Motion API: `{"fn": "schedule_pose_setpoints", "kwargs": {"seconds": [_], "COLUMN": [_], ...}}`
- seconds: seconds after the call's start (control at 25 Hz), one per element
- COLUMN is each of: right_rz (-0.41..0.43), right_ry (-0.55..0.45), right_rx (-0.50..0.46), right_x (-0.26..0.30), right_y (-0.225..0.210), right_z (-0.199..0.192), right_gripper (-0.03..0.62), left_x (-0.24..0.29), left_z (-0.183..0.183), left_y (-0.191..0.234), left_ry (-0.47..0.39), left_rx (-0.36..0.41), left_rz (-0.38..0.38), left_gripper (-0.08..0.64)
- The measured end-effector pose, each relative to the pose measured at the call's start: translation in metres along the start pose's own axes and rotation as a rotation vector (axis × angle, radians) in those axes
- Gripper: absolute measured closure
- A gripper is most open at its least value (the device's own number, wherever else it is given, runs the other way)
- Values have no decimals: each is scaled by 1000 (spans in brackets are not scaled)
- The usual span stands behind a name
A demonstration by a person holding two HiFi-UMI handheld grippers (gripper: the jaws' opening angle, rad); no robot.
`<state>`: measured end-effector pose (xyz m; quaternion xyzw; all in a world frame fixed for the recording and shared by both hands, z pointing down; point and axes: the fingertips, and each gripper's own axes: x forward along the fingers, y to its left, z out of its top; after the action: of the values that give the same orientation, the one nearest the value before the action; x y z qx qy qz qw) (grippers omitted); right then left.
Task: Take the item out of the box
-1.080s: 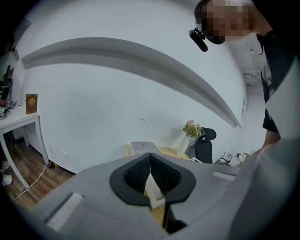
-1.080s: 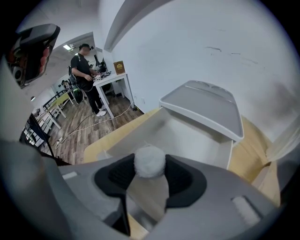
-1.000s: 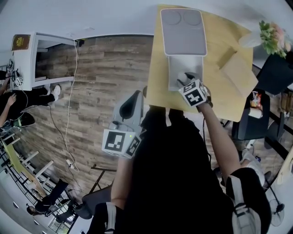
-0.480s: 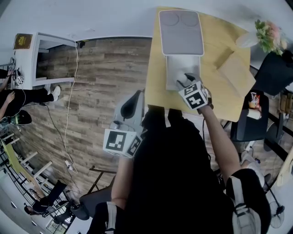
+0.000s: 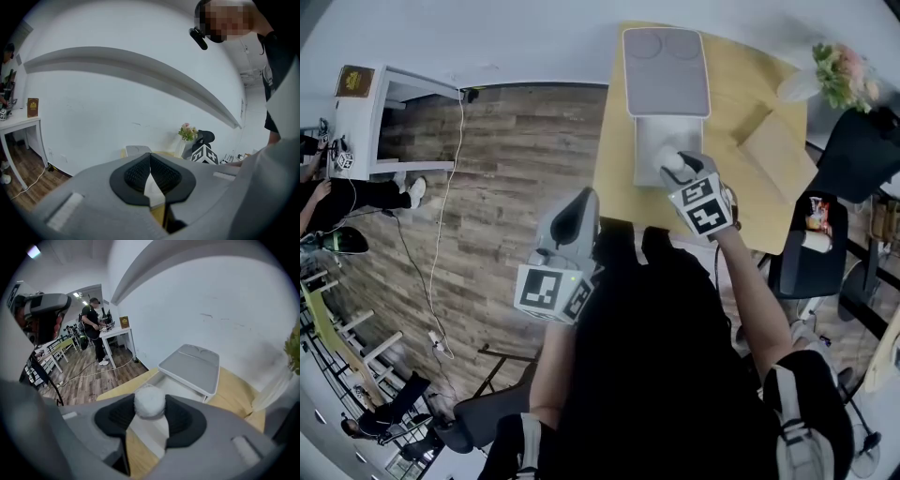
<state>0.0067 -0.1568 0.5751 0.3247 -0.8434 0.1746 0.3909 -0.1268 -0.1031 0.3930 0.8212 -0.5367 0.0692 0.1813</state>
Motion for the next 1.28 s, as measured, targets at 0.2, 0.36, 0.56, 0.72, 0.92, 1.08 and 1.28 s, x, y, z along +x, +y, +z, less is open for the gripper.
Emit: {"fn": "schedule_pose_setpoints", "kwargs": {"seconds": [0.2, 0.36, 0.56, 0.72, 0.92, 1.08, 1.28], "right_rz": [-6, -19, -33, -29, -44, -40, -11], "right_ry": [-52, -104, -190, -258, -379, -482, -620], "right_rx": [-4, 0, 22, 53, 77, 87, 100], "right_x": [-24, -48, -79, -105, -137, -163, -192], "right_y": [-2, -8, -11, -12, -17, -15, -9], "right_z": [12, 23, 41, 57, 80, 99, 122], "right_gripper": [402, 402, 402, 402, 405, 405, 405], "left_x": [1, 5, 9, 13, 20, 22, 23], "left_z": [-2, 5, 9, 14, 20, 27, 32], "left_y": [-11, -22, -32, -38, -49, -57, -63], "left_ry": [-18, -27, -42, -49, -61, -75, -84], "left_rx": [9, 22, 31, 38, 52, 56, 54], "left_rz": [-11, -23, -41, -57, -79, -99, -116], "left_gripper": [551, 551, 551, 551, 551, 551, 551]}}
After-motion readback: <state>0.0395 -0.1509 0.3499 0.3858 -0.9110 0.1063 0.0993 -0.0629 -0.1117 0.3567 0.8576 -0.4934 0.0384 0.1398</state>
